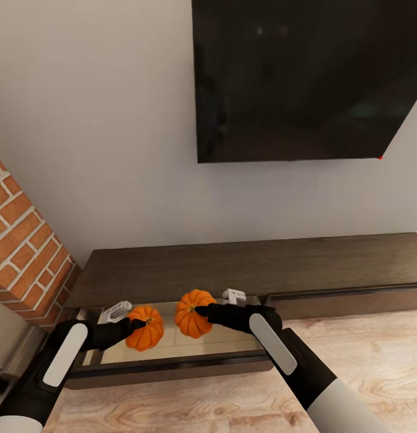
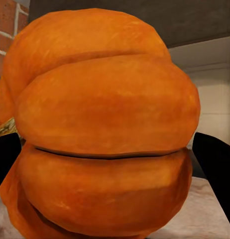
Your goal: Place each of the two pumpkins and all three candles from the living room inside a cabinet in the living room (use any cabinet), then make sure every cabinet is closed, and position the cauldron so it is next to a table in the living room.
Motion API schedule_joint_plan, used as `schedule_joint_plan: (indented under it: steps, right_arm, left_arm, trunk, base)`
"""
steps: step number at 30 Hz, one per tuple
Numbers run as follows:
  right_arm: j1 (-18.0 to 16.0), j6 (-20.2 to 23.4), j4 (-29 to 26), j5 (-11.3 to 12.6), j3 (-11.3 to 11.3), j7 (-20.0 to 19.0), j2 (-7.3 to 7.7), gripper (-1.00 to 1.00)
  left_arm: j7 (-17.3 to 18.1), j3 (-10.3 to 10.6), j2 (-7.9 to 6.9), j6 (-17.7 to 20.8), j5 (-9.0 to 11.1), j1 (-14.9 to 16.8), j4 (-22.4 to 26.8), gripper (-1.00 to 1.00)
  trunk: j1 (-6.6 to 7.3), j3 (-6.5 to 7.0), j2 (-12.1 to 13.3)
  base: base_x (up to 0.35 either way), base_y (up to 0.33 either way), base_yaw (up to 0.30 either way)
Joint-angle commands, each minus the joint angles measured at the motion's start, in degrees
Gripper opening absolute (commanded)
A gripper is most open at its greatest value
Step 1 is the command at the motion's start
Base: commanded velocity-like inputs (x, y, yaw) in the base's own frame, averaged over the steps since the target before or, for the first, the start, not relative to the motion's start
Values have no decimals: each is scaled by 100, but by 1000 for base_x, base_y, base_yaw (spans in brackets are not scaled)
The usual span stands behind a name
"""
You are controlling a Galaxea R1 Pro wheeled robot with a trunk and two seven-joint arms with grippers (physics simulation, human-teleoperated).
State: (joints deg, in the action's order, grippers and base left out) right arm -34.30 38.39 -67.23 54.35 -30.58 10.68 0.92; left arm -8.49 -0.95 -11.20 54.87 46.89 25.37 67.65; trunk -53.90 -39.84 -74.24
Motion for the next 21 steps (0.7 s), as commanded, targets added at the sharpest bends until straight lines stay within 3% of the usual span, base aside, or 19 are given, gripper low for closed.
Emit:
schedule_joint_plan:
  steps: [1, 2, 5, 10, 17, 21]
  right_arm:
    - [-4, 2, -9, 64, -12, 84, 5, -100]
    - [-6, 2, -9, 61, -11, 187, 5, -100]
    - [-7, 2, -28, 48, -10, 693, 0, -100]
    - [-7, -11, -109, 25, -17, 1695, -21, -100]
    - [-7, -18, -66, -8, -18, 1916, -42, -100]
    - [-7, -56, -36, -39, -18, 1920, -45, -100]
  left_arm:
    - [-66, -5, 5, 17, -59, 3, 2, -100]
    - [-70, -12, 9, 12, -223, 3, 0, -100]
    - [-73, -17, 10, 8, -404, 3, 21, -100]
    - [-70, -16, 15, 7, -449, 3, 63, -100]
    - [-73, -2, 26, -127, -440, -1, 142, -100]
    - [-74, -1, 30, -157, -444, -4, 151, -100]
  trunk:
    - [0, -5, -3]
    - [0, -5, -3]
    - [0, -5, -3]
    - [0, -5, -3]
    - [0, -5, -3]
    - [-88, -77, -164]
  base:
    - [0, 0, 0]
    - [0, 0, 0]
    - [0, 0, 0]
    - [0, 0, 0]
    - [0, 0, 0]
    - [0, 0, 0]
